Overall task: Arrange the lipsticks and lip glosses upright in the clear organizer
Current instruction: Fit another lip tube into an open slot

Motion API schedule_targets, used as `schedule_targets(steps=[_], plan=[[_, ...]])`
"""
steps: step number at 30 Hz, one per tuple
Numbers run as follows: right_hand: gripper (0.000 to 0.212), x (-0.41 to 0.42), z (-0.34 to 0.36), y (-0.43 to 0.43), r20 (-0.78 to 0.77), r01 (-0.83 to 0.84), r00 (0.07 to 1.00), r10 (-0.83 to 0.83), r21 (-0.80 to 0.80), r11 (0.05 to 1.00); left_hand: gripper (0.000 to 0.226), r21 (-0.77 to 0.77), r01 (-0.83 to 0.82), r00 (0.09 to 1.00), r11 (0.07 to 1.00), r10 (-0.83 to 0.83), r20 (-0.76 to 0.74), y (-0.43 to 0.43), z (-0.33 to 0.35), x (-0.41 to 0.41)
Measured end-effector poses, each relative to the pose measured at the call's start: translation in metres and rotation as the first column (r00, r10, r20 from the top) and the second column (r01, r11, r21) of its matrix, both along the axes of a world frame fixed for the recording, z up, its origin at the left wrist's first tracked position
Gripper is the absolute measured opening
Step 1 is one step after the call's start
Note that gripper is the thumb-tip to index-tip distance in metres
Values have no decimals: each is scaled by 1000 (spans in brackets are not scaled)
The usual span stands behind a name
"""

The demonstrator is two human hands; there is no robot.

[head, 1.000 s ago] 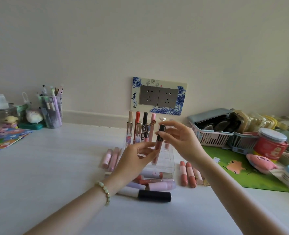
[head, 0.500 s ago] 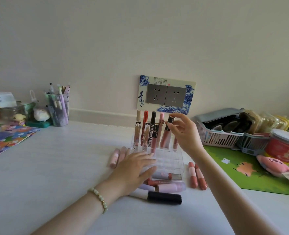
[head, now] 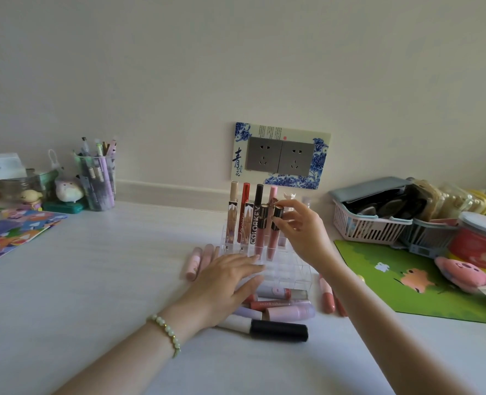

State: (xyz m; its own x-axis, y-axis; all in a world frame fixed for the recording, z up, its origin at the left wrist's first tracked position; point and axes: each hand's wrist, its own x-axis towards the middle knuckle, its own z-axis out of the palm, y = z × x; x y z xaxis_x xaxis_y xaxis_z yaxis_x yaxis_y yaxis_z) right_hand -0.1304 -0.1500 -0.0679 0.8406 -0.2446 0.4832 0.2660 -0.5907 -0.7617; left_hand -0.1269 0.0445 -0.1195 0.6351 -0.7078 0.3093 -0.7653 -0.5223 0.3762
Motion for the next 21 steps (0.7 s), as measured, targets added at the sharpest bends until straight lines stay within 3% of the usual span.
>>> schedule_targets(steps=[16,21], plan=[[32,-1,-1,1,-25,35,999,-36,-30,999,61,-8,3,1000,1000,-3,-21,0,2,-2],[30,-9,9,1,43,111,993,-107,-112,987,53,28,-40,999,999,39,26,3,8,-1]])
